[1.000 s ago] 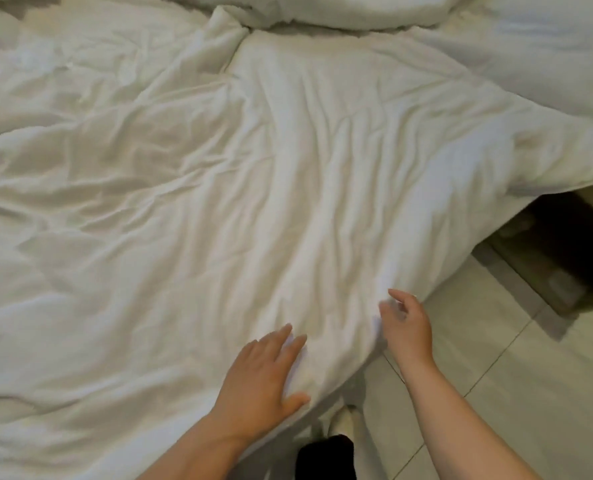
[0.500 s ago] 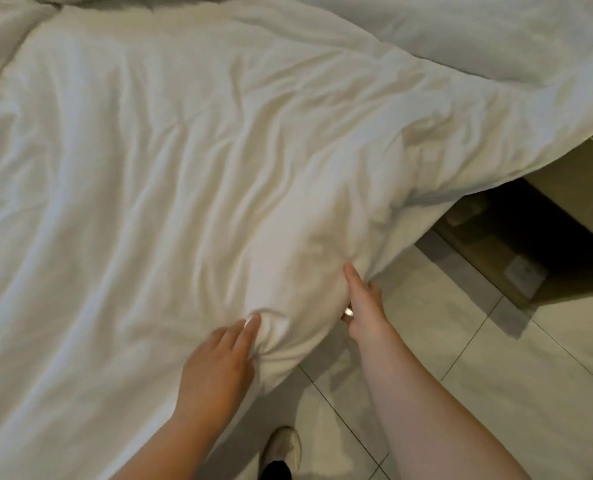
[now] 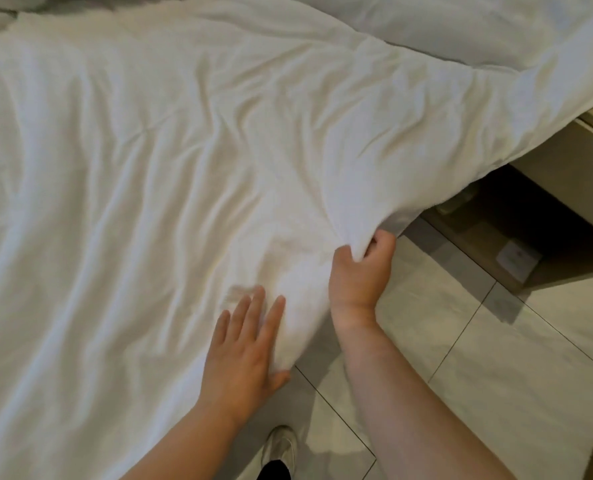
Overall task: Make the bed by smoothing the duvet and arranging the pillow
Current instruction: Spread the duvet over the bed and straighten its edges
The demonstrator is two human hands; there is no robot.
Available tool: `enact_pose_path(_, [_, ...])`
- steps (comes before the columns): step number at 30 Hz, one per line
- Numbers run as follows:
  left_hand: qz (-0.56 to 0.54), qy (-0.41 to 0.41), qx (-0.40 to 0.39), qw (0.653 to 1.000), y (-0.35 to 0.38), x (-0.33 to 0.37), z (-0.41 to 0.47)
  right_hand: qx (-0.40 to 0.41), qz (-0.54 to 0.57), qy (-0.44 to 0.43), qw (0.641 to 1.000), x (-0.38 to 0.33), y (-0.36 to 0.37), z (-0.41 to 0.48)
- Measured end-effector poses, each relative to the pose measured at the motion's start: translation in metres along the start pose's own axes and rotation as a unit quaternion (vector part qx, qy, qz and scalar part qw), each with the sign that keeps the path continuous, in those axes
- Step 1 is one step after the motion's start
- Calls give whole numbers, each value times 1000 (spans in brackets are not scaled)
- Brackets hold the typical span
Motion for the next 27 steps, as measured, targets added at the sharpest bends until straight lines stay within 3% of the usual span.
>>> enact_pose_path(4, [18, 7, -33, 999, 2, -12, 12, -110, -61, 52, 991, 40, -3, 5])
enact_pose_path(8, [-30, 26, 7, 999, -9, -27, 13, -80, 61, 188, 977, 56, -11, 26])
enact_pose_path(11, [-50, 34, 6, 998, -10, -32, 9, -86, 174, 279, 940, 58, -15, 40])
enact_pose_path(14, [-67, 24, -6, 997, -11, -27, 8, -120, 187, 289, 931, 42, -17, 46])
enact_pose_path(16, [-102, 20, 4, 995, -14, -14, 3, -75, 185, 257, 946, 34, -23, 50])
enact_pose_path(19, [-162, 7, -1, 987, -14, 9, -8, 38, 90, 156, 983, 33, -40, 48])
enact_pose_path(21, [-160, 7, -66, 985, -6, 10, -16, 39, -14, 138, 990, 44, -42, 45])
enact_pose_path(25, [-109, 23, -171, 979, -8, -8, -28, 14, -251, 175, 952, 66, -35, 40])
enact_pose_path(27, [-122, -38, -95, 987, -25, -29, -37, 55, -320, 37, 945, 54, -24, 24])
Point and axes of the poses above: each hand's wrist, its own z-axis towards the middle knuckle, its own y-axis out of the palm, x = y × z, the point moved 2 cm from there along z, towards the middle knuckle, and after that the axes turned 11 degrees about -z, right-handed, at the moved point
